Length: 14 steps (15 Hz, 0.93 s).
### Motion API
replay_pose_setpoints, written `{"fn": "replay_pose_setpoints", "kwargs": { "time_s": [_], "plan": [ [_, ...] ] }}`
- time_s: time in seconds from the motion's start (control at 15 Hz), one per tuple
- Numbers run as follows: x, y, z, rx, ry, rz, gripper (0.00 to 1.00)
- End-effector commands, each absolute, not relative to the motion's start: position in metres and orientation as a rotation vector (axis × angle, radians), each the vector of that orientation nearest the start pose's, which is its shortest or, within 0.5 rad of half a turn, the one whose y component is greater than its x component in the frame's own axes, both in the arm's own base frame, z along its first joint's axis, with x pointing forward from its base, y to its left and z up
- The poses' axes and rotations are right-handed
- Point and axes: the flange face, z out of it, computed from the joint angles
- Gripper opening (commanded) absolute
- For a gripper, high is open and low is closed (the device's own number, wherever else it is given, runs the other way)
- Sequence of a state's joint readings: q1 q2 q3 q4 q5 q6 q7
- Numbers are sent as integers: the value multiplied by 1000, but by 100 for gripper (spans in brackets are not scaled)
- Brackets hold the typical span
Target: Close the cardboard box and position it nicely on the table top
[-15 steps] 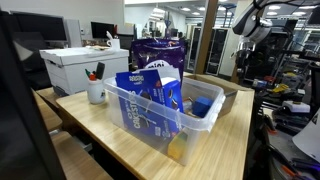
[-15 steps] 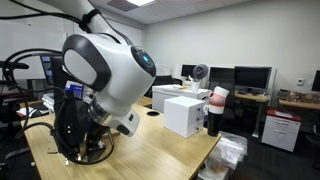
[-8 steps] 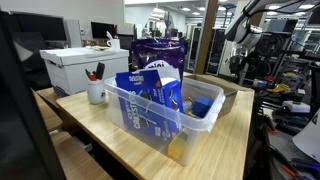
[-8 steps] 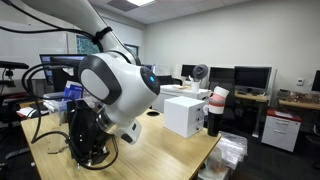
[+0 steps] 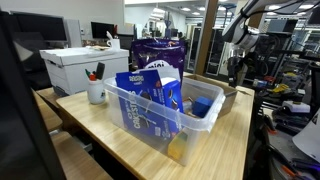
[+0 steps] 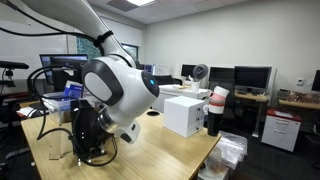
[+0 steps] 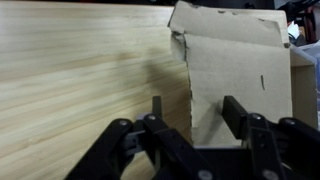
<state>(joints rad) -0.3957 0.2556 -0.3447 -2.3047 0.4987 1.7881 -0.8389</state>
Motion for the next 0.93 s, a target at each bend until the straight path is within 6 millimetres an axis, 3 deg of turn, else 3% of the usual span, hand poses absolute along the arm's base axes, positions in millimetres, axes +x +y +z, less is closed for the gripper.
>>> {"fn": "replay_pose_setpoints", "kwargs": {
  "time_s": [0.0,0.2,0.33,0.4,0.53,0.67,0.87],
  "plan": [
    [352,-259,235,-2353,332,346,35],
    [357,-252,249,-2359,336,346,19],
    [361,-244,271,-2361,325,338,7],
    [362,-238,293,-2391,307,316,4],
    [365,-229,316,-2479,306,282,0],
    [373,-212,349,-2649,327,259,4],
    [380,-202,367,-2814,355,239,4]
  ]
}}
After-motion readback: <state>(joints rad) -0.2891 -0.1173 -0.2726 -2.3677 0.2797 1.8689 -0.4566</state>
